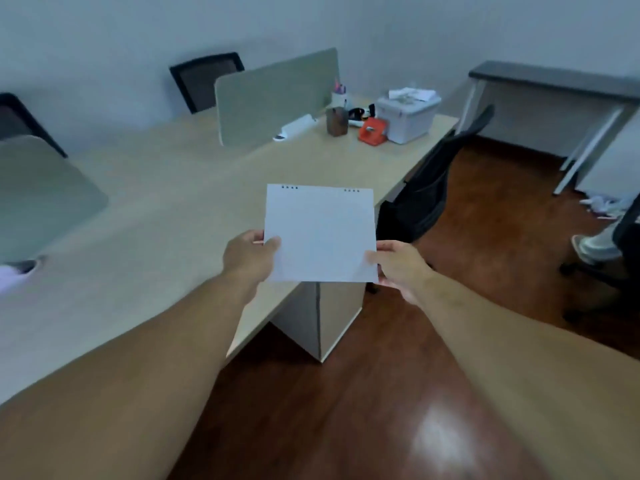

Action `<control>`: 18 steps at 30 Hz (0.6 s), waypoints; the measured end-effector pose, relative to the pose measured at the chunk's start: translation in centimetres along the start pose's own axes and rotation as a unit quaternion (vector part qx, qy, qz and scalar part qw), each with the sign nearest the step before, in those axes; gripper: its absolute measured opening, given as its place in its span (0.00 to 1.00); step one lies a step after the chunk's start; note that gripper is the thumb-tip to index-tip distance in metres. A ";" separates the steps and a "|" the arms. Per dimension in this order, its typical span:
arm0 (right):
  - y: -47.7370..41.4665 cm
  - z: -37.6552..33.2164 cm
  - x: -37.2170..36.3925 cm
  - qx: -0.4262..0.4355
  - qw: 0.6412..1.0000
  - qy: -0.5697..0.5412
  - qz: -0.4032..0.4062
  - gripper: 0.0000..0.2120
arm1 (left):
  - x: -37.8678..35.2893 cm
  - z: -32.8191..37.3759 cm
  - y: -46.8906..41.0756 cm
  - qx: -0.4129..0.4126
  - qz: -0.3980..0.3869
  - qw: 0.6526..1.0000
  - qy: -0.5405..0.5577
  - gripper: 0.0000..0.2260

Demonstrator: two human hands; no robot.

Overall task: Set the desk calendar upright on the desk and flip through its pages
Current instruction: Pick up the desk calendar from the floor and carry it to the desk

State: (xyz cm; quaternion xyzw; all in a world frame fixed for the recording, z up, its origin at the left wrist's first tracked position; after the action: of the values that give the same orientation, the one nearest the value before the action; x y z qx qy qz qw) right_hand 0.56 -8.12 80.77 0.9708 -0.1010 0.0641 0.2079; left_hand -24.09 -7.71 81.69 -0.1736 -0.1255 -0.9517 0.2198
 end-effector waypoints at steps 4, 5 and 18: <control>4.6 -4.3 -11.1 0.040 0.996 0.012 -0.074 0.07 | 14.1 -0.6 -0.9 0.017 0.066 0.997 0.032 0.07; 6.0 -5.1 -14.0 0.047 0.994 0.014 -0.100 0.06 | 17.6 -1.2 -1.1 0.024 0.084 0.995 0.039 0.06; 10.3 -5.4 -42.5 0.038 0.917 0.114 -0.381 0.15 | 41.6 -16.3 -2.8 0.165 0.233 0.944 0.166 0.09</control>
State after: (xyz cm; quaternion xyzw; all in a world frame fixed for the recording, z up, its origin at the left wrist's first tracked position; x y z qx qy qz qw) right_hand -43.47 -7.82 82.61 0.9290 0.3032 0.0942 0.1899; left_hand -64.96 -26.01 82.51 0.0016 -0.1988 -0.8550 0.4791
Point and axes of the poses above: each hand's wrist, its own y-axis away from the middle knuckle, its own x-axis out of the back of the hand, z = x × y, the point moved 1 cm from there along -y, towards the middle knuckle, and after that the axes turned 5 degrees about z, right-handed, at the moved point
